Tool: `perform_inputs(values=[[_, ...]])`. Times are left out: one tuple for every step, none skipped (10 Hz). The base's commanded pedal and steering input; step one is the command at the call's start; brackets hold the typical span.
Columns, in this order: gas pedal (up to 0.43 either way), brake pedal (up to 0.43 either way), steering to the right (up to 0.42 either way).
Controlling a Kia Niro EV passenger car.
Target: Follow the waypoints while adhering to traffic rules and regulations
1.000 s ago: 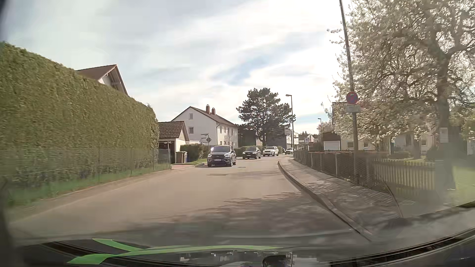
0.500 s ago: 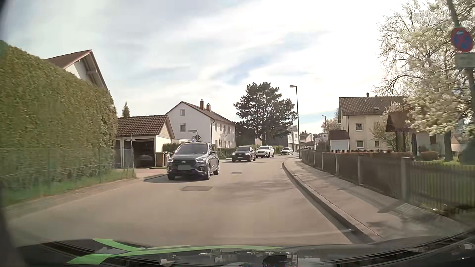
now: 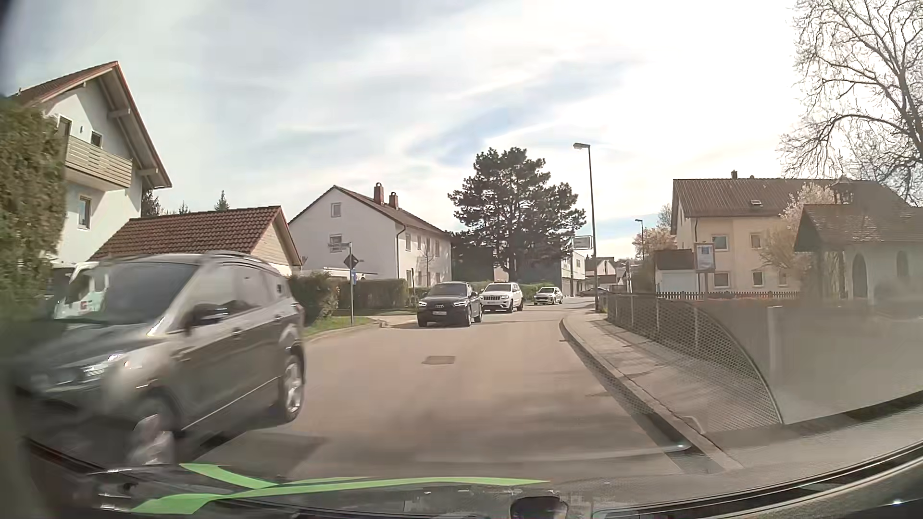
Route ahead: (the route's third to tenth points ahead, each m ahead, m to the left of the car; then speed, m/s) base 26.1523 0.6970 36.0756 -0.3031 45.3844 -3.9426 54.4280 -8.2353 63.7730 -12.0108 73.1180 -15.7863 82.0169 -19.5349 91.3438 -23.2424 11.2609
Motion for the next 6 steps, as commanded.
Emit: perform_inputs(values=[[0.079, 0.0, 0.007], [0.098, 0.0, 0.008], [0.098, 0.0, 0.009], [0.098, 0.0, 0.009], [0.11, 0.0, 0.01], [0.11, 0.0, 0.013]])
